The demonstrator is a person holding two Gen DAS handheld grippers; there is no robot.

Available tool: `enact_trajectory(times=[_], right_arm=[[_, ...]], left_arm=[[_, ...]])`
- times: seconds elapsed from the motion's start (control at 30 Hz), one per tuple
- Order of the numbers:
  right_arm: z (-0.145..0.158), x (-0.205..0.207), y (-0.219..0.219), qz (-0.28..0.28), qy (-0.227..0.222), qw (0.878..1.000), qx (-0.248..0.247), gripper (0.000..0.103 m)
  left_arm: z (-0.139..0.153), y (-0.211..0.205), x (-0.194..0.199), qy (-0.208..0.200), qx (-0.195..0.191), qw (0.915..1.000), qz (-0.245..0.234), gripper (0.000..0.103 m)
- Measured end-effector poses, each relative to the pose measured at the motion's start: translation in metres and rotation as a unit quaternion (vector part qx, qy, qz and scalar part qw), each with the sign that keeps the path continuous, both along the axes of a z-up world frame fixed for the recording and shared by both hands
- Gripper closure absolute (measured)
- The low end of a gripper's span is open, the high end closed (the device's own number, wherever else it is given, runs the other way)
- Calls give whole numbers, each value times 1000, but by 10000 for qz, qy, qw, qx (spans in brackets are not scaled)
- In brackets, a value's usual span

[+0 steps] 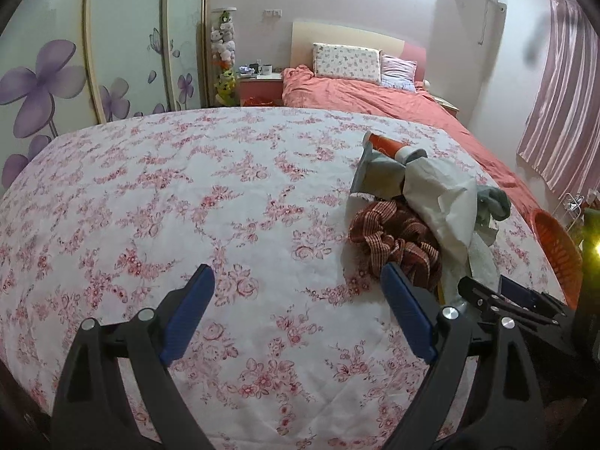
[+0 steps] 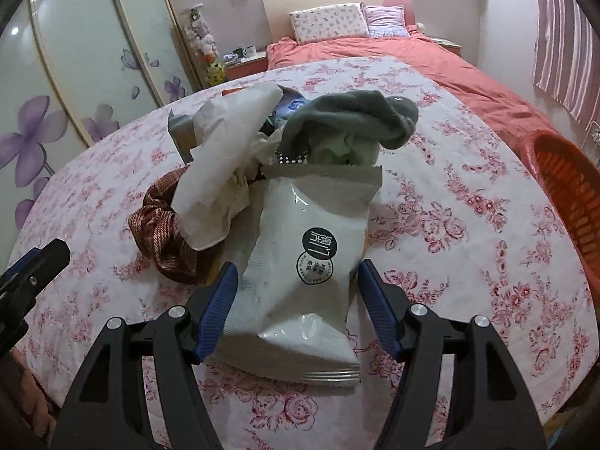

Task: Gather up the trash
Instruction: 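Grasp the white snack bag with the right gripper while the left gripper grasps the tissue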

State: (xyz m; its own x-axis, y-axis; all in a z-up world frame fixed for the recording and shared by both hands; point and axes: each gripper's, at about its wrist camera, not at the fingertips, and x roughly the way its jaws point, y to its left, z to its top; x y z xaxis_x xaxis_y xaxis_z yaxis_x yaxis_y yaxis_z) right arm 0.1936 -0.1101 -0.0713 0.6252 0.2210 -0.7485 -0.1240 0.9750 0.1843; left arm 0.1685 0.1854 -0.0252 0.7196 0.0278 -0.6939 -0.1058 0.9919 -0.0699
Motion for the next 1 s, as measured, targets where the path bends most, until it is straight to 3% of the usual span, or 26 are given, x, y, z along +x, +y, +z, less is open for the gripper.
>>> enact_trajectory(times=[0.2, 0.3, 0.5, 1.0], right_arm=[[0, 0, 3, -18, -44, 9998, -175, 39], [-1, -2, 6, 66, -115, 9994, -331, 57], [3, -5, -9, 48, -108, 9998, -128, 74], [12, -20, -88, -844, -330, 9959, 10, 77]], left_arm=[[-5, -4, 2, 60, -42, 10000, -54, 15], [-6, -8, 3, 86, -33, 9999, -89, 15], [-7, -13, 5, 129, -56, 9998, -148, 15], [-3, -61, 18, 77, -128, 9982, -588, 15]])
